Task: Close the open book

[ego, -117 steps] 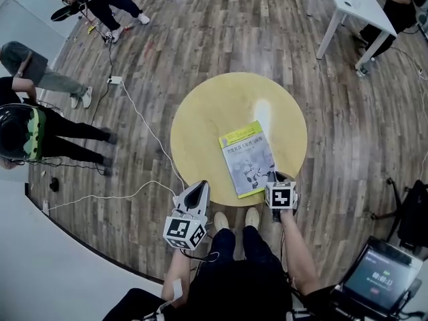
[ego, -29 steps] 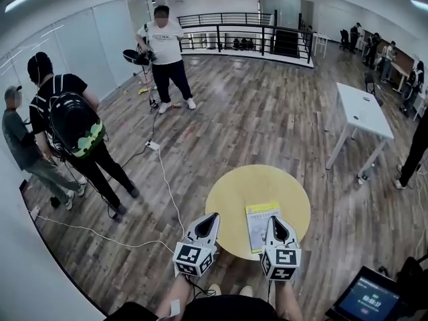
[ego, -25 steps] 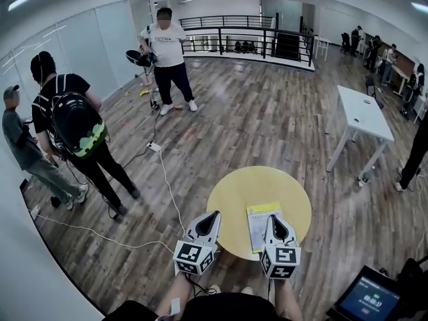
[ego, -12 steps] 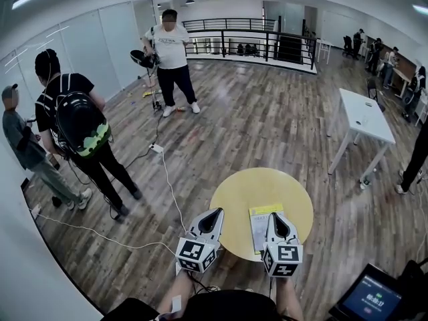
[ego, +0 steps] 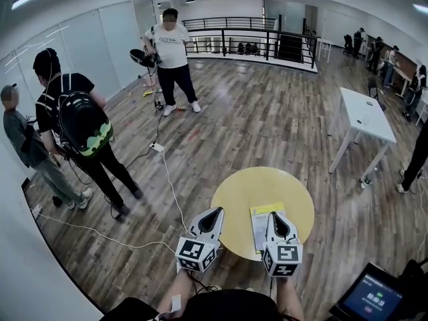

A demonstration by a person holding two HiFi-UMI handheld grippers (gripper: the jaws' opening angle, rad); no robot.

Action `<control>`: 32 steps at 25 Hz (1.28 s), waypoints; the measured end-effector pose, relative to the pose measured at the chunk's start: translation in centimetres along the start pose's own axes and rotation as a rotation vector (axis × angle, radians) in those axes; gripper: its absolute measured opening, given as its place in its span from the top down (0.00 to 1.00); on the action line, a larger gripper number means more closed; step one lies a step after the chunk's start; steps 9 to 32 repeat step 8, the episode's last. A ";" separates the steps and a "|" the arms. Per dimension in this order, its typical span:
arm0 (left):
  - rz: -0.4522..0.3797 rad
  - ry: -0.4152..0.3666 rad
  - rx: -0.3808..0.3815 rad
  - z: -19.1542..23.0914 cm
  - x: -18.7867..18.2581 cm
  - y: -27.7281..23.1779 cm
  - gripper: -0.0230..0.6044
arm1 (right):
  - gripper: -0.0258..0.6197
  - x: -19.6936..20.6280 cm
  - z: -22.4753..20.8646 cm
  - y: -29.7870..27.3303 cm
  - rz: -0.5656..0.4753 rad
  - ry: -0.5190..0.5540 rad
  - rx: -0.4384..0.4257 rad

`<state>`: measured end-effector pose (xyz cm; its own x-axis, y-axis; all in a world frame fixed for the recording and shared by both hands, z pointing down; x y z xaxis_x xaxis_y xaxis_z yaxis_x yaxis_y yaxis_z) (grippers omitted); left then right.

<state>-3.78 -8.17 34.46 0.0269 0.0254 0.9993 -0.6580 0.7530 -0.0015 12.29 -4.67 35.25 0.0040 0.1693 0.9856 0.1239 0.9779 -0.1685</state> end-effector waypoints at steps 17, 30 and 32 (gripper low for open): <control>0.000 -0.001 0.005 -0.2 0.1 -0.1 0.97 | 0.96 0.0 -0.2 0.1 -0.002 0.004 0.001; 0.000 -0.001 0.005 -0.2 0.1 -0.1 0.97 | 0.96 0.0 -0.2 0.1 -0.002 0.004 0.001; 0.000 -0.001 0.005 -0.2 0.1 -0.1 0.97 | 0.96 0.0 -0.2 0.1 -0.002 0.004 0.001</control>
Point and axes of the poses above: the fingertips, and each gripper's own axes: y backward along the fingers, z to its left, x out of its underside, the point moved 1 cm from there along y, backward along the fingers, and after that the axes turned 2 degrees about z, right-handed, at the moved point
